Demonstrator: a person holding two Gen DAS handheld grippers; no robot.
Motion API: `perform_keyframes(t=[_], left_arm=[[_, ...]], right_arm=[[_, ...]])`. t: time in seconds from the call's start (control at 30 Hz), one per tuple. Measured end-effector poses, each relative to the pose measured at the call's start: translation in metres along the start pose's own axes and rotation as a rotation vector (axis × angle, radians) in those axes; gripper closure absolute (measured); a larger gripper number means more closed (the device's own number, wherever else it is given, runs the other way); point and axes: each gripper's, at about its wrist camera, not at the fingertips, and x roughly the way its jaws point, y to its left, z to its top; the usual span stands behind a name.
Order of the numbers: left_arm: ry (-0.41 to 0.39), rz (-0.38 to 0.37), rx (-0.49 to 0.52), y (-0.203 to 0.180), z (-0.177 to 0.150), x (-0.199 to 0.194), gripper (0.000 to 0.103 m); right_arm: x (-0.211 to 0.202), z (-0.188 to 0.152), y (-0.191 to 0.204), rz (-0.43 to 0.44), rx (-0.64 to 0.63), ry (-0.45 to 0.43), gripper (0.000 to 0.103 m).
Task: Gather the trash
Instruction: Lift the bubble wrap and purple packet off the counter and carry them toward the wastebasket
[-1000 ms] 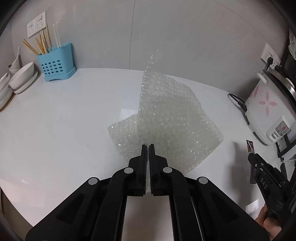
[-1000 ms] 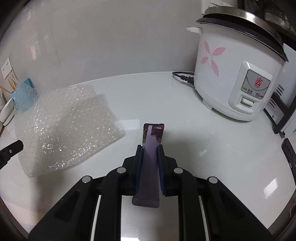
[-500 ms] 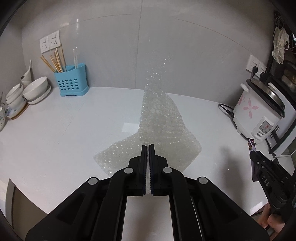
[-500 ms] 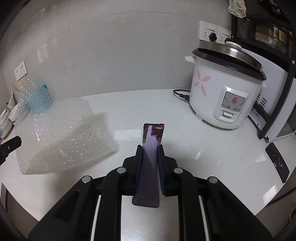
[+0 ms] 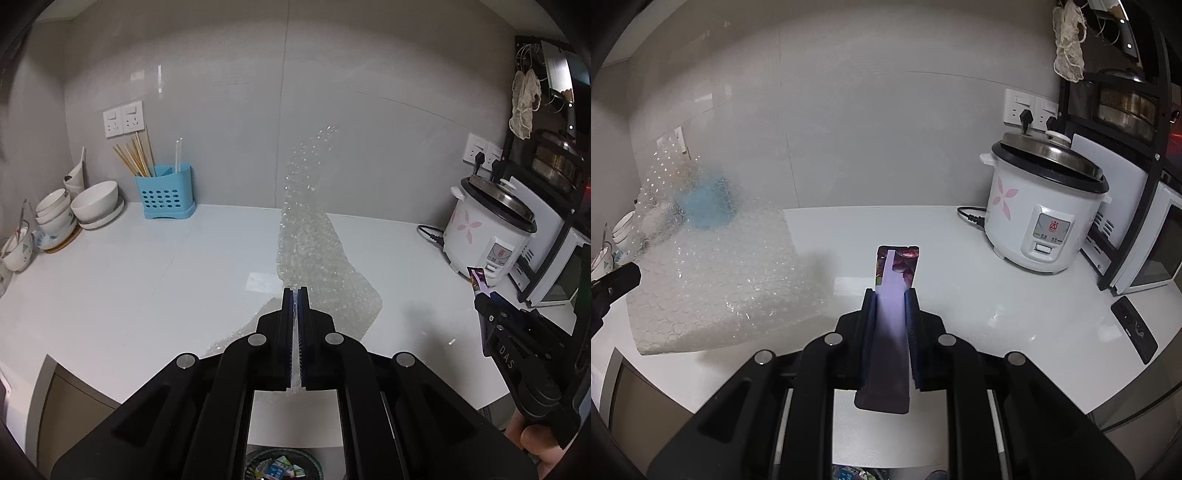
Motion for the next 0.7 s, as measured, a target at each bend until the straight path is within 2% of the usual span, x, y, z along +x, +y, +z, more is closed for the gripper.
perform_keyframes(t=[0.23,0.43,0.7], left_arm=[[-0.031,-0.021,-0.001,0.009,-0.016,-0.042,0.101],[-0.052,-0.044,-0.005,0.018,-0.043,-0.079,0.101],[-0.069,-0.056,-0.003,0.032,-0.078,-0.118,0.101]], right_arm=[[-0.050,-0.016,0.017,0.037,-0.025,-0.052,0.088],[-0.087,-0.040,0.029,0.080,-0.032,-0.086,0.088],[-0.116,-0.081,0.042,0.133,-0.042,-0.101,0.088]])
